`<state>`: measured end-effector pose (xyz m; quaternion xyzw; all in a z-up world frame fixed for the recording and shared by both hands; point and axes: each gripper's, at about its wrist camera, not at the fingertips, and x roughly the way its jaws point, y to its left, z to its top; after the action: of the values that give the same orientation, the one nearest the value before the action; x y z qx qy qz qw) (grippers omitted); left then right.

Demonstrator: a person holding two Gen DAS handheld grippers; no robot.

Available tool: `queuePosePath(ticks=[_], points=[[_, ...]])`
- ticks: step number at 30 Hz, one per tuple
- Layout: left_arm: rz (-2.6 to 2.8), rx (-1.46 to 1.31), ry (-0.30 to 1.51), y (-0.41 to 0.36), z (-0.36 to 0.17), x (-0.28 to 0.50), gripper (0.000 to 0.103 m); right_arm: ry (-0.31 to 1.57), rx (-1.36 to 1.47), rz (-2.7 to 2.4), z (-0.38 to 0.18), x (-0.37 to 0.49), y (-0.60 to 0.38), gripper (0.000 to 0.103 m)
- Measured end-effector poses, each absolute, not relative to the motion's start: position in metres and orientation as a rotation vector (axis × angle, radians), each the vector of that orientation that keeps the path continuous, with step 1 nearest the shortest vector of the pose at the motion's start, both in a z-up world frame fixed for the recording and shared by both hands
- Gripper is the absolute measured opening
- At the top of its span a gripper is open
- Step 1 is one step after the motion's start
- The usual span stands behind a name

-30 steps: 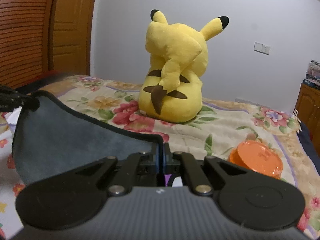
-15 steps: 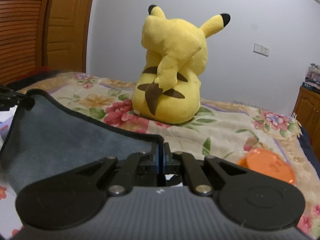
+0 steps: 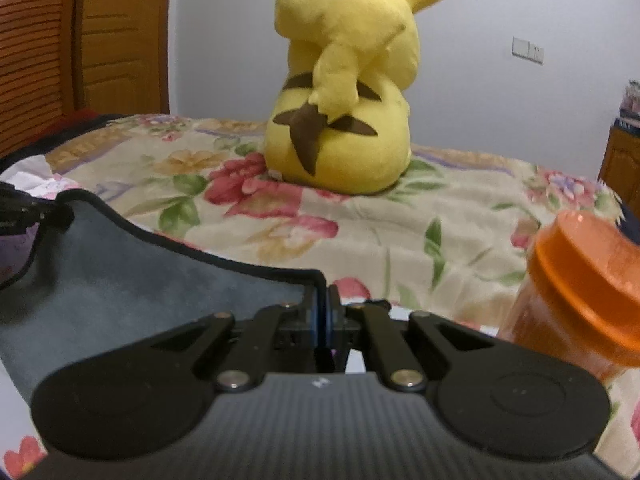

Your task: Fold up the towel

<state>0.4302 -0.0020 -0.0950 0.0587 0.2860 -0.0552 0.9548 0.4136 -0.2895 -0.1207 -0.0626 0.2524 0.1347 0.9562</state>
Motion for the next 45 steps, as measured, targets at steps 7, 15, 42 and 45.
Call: queuePosePath(ticks=[7, 15, 42, 45], points=[[-0.081, 0.132, 0.596, -0.003, -0.1, 0.434, 0.029, 0.526, -0.099, 0.261, -0.126, 0.419, -0.292, 0.015], [-0.064, 0.139, 0.593, 0.002, -0.103, 0.424, 0.064, 0.519, -0.067, 0.255, -0.125, 0.413, -0.299, 0.049], [-0.102, 0.168, 0.517, -0.023, 0.02, 0.315, 0.103, 0.512, -0.035, 0.299, -0.033, 0.305, -0.291, 0.103], [-0.107, 0.166, 0.527, -0.025, 0.026, 0.299, 0.103, 0.502, -0.039, 0.292, -0.026, 0.292, -0.289, 0.103]])
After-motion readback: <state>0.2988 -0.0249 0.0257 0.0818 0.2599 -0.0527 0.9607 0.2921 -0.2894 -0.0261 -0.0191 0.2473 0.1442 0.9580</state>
